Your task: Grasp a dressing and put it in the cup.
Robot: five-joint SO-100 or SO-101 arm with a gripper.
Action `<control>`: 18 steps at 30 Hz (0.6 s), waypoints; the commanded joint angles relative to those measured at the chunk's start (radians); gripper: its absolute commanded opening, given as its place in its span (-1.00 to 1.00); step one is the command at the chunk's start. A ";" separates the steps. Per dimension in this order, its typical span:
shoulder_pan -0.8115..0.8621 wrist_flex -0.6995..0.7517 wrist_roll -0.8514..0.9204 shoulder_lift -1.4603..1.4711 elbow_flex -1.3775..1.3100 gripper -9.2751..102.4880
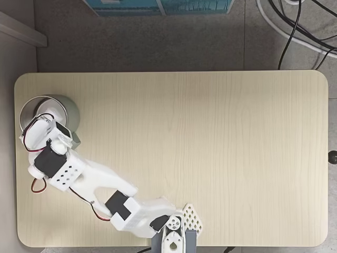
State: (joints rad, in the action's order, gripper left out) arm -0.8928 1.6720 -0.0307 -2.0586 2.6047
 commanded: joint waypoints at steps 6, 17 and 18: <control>0.005 0.032 0.015 0.009 0.041 -0.28; -0.002 0.095 -0.002 0.023 0.081 -0.28; -0.002 0.098 -0.002 0.029 0.081 -0.28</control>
State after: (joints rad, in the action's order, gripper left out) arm -0.8897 1.7595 -0.0230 -2.0586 2.6492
